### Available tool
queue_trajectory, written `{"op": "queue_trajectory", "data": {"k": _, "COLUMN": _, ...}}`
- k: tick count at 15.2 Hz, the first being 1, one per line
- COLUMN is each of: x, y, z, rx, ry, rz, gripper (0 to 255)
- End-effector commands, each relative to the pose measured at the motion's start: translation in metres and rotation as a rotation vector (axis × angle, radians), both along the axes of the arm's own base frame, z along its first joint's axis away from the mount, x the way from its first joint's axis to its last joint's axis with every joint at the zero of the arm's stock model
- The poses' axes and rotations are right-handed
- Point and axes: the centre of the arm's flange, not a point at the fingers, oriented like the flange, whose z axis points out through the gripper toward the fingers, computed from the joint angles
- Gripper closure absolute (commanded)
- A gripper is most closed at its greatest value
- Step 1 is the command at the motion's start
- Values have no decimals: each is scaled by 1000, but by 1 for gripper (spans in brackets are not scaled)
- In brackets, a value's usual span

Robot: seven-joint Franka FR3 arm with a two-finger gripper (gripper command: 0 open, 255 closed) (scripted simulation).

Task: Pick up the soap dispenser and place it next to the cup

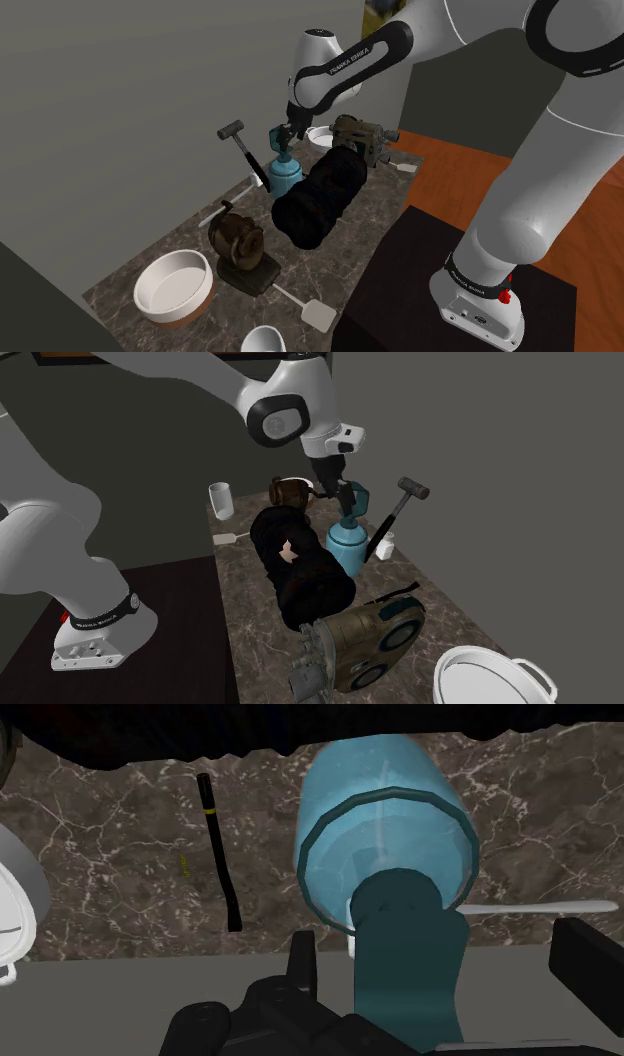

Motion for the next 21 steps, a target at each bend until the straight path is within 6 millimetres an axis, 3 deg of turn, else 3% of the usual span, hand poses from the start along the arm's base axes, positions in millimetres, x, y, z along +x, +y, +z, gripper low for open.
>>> {"op": "queue_trajectory", "data": {"k": 1, "x": 4, "y": 1, "z": -10, "rx": 0, "ry": -3, "rz": 0, "gripper": 0}}
{"op": "queue_trajectory", "data": {"k": 5, "x": 10, "y": 2, "z": -28, "rx": 0, "ry": -3, "rz": 0, "gripper": 0}}
{"op": "queue_trajectory", "data": {"k": 13, "x": 10, "y": 2, "z": -28, "rx": 0, "ry": -3, "rz": 0, "gripper": 0}}
{"op": "queue_trajectory", "data": {"k": 14, "x": 10, "y": 2, "z": -28, "rx": 0, "ry": -3, "rz": 0, "gripper": 255}}
{"op": "queue_trajectory", "data": {"k": 21, "x": 10, "y": 2, "z": -28, "rx": 0, "ry": -3, "rz": 0, "gripper": 255}}
